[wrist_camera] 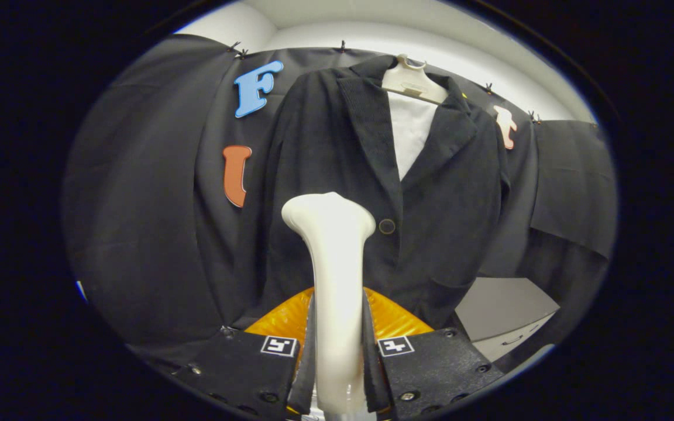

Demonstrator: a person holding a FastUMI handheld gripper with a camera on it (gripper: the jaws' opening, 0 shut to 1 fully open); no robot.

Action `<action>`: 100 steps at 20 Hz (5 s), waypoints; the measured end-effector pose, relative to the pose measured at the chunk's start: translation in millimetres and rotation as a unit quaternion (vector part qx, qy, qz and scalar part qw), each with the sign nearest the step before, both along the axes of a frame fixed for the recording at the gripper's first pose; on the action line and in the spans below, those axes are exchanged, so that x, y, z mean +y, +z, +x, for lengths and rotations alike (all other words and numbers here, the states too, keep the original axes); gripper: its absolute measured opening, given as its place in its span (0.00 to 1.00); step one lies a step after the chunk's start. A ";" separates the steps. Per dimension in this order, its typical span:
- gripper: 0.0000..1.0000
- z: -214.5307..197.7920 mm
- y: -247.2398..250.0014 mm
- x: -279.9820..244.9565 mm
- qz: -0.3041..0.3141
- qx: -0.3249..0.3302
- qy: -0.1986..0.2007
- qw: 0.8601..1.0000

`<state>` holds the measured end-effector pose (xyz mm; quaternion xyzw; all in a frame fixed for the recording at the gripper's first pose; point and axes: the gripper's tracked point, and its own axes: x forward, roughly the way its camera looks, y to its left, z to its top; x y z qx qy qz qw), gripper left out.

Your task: Iron the clothes twice with a garment steamer, once on the left side and once on the right side.

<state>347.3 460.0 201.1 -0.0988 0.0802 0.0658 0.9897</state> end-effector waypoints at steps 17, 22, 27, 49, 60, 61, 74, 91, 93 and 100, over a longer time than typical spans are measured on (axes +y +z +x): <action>0.37 -7.9 -91.9 -6.2 -0.016 0.056 0.005 0.998; 0.37 -11.6 -120.0 -9.3 -0.017 0.076 0.007 0.997; 0.37 -6.1 -151.9 -11.4 -0.013 0.098 0.010 0.995; 0.37 -12.0 -211.8 -19.3 -0.035 0.150 0.026 0.988; 0.37 -49.6 -168.7 -72.9 0.014 0.097 0.054 0.994; 0.37 -55.5 -164.5 -82.9 0.021 0.088 0.059 0.994; 0.37 -130.3 -171.0 -312.0 0.090 -0.001 0.027 0.996; 0.37 -276.0 -256.2 -521.4 0.120 0.010 -0.065 0.991; 0.37 -280.6 -252.0 -527.2 0.115 0.005 -0.067 0.991; 0.37 -296.3 -237.9 -524.2 0.095 -0.014 -0.043 0.994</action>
